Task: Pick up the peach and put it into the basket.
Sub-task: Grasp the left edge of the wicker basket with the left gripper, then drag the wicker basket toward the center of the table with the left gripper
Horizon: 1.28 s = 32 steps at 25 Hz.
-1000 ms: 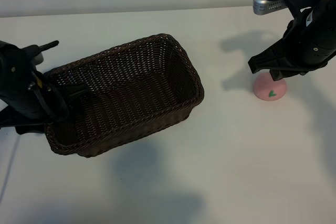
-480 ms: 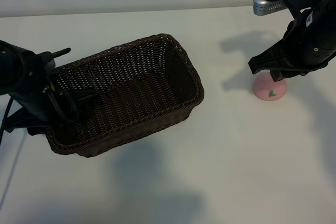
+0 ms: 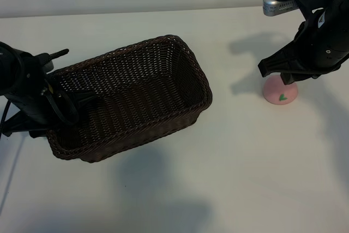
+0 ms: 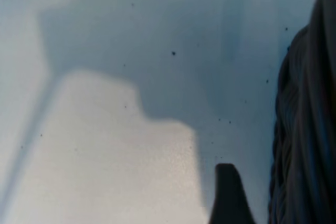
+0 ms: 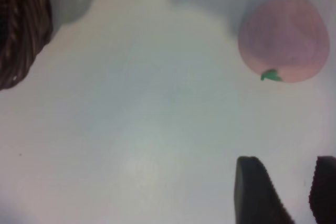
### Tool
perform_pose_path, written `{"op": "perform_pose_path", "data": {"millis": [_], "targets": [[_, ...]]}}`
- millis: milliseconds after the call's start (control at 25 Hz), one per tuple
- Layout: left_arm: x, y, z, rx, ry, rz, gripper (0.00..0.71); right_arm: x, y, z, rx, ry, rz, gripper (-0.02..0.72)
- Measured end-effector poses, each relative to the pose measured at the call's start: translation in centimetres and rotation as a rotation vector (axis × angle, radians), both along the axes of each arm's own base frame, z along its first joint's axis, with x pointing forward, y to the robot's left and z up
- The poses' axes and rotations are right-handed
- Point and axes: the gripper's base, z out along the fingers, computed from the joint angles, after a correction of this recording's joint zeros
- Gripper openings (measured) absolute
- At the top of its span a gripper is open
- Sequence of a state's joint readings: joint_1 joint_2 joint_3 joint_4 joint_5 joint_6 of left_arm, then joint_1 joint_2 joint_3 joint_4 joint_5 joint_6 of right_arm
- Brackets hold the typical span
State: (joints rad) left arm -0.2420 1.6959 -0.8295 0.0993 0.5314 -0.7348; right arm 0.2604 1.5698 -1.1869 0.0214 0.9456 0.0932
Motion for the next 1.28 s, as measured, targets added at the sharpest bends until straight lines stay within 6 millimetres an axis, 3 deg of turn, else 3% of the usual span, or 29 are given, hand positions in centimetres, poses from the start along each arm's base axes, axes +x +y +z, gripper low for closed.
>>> {"op": "perform_pose_path", "data": {"millis": [240, 600, 840, 1280], "targets": [[0.1, 0.0, -0.3, 0.002, 0.006, -0.02, 0.284, 0.0, 0.0, 0.0, 0.0, 0.0, 0.0, 0.296], [0.1, -0.2, 0.0, -0.017, -0.013, -0.043, 0.275, 0.0, 0.0, 0.0, 0.0, 0.0, 0.0, 0.296], [-0.1, -0.8, 2.3, -0.102, -0.104, -0.081, 0.16, 0.0, 0.0, 0.0, 0.0, 0.0, 0.0, 0.296], [-1.0, -0.9, 5.7, -0.158, -0.231, -0.087, 0.158, 0.0, 0.0, 0.0, 0.0, 0.001, 0.0, 0.297]]}}
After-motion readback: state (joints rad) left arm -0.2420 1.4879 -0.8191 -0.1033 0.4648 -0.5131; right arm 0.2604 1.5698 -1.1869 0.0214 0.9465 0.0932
